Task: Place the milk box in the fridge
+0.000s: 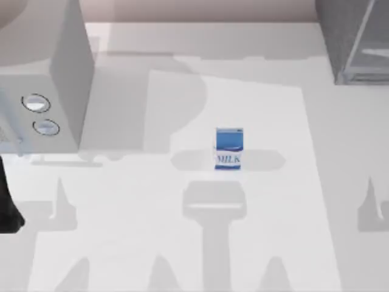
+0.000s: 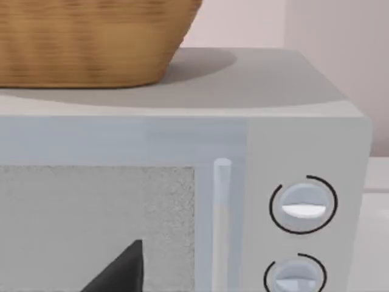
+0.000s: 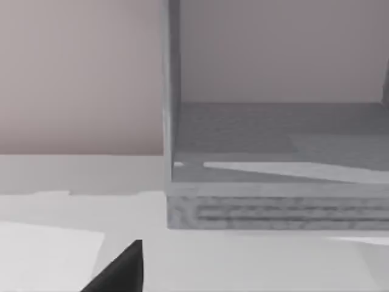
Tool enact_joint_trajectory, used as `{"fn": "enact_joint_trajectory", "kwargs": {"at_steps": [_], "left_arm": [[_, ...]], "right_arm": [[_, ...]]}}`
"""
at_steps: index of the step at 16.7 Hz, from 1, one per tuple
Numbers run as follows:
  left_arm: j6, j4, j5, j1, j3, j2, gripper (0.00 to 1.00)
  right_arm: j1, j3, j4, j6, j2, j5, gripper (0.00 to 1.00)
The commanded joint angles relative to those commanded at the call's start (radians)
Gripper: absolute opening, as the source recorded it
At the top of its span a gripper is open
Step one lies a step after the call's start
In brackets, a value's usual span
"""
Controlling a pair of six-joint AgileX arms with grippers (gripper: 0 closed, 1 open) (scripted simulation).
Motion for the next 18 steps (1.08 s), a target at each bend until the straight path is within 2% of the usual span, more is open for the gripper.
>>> {"fn": "enact_joint_trajectory", "kwargs": {"at_steps": [4,8,12,18], "left_arm": [[0.0,0.0,0.0,0.0,0.0,0.0,1.0],[0.0,0.0,0.0,0.0,0.0,0.0,1.0],[0.0,0.0,0.0,0.0,0.0,0.0,1.0],[0.0,0.0,0.0,0.0,0.0,0.0,1.0]], "right_arm": [[0.013,0.013,0.022,0.001,0.026,0.009,1.0],[0.085,0.081,0.146,0.003,0.193,0.071,1.0],[0.202,0.188,0.348,0.004,0.49,0.184,1.0],[0.423,0.388,0.734,0.004,1.088,0.415,1.0]]}}
